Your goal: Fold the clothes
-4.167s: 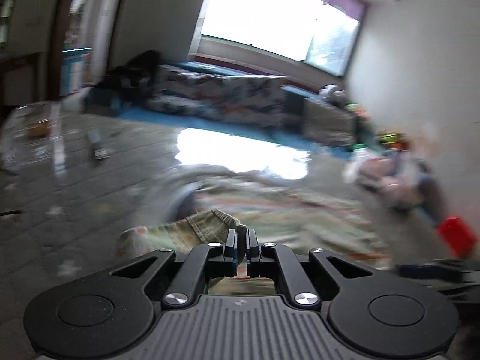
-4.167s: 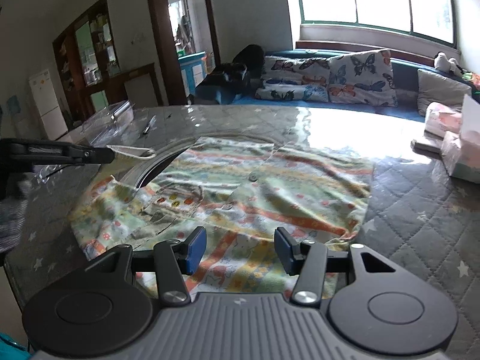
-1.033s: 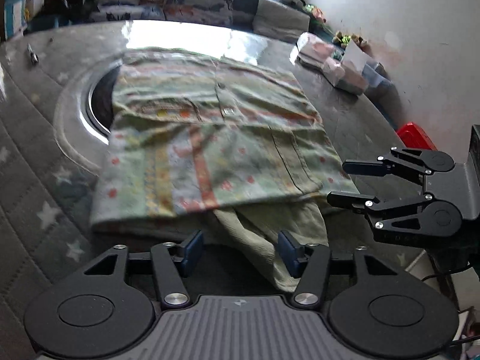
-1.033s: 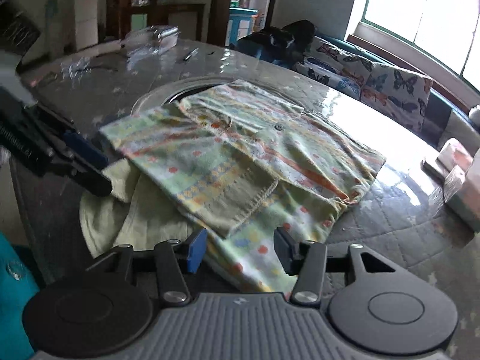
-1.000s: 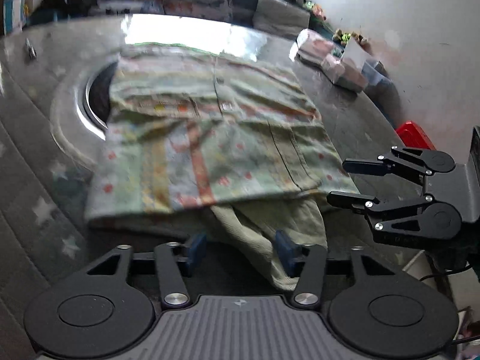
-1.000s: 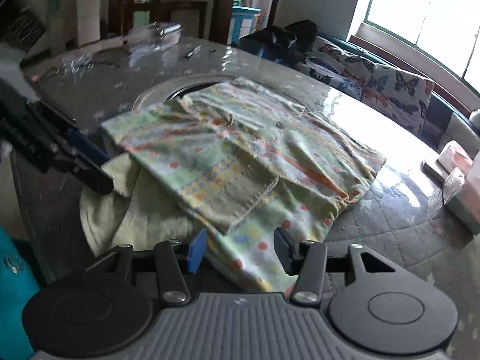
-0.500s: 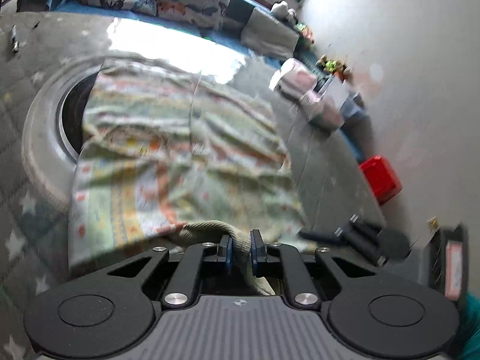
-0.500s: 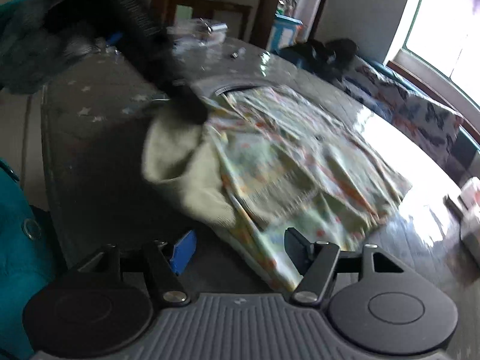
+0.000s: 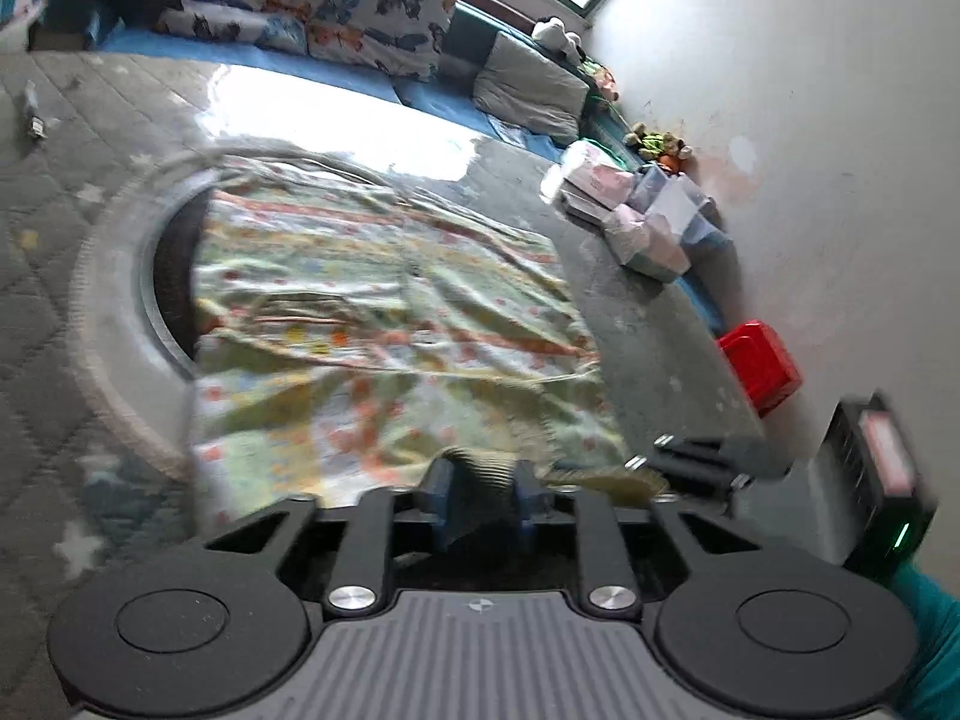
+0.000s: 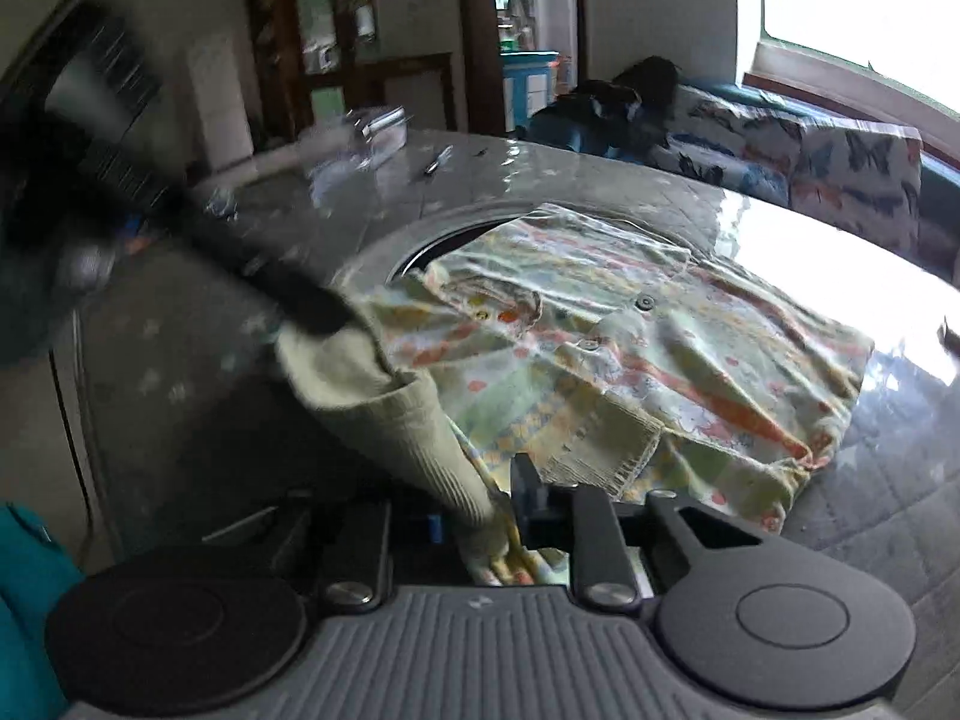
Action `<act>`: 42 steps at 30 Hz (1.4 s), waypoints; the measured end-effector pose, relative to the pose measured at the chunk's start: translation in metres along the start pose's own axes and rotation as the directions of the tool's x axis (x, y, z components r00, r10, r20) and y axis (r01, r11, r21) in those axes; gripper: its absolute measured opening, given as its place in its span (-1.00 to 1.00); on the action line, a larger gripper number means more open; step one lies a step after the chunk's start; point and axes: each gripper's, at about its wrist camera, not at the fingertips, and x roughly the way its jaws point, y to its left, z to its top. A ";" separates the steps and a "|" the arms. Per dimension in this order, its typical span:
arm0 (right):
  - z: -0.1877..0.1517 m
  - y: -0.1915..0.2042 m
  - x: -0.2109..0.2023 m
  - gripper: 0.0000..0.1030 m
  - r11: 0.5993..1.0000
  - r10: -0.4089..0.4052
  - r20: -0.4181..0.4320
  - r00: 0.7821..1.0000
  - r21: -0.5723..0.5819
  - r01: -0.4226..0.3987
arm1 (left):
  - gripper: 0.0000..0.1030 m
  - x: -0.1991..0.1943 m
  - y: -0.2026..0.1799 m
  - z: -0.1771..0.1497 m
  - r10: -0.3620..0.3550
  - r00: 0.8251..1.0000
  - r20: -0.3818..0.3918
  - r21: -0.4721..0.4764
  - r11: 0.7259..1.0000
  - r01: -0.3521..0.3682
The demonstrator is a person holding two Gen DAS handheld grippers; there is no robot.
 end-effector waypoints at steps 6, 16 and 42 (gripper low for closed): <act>0.010 -0.014 -0.006 -0.72 0.997 -0.002 0.029 1.000 0.079 -0.001 | 0.06 -0.014 -0.003 -0.027 0.128 0.989 0.067 0.157 0.978 -0.137; 0.020 -0.022 -0.007 -0.74 0.991 -0.033 0.048 0.998 0.131 0.026 | 0.10 0.006 -0.017 -0.047 0.288 0.933 0.216 0.403 0.844 -0.354; 0.000 0.011 -0.082 -0.85 0.996 -0.023 0.123 0.992 0.089 0.012 | -0.86 -0.059 -0.052 -0.083 0.108 0.951 0.291 0.586 0.766 -0.266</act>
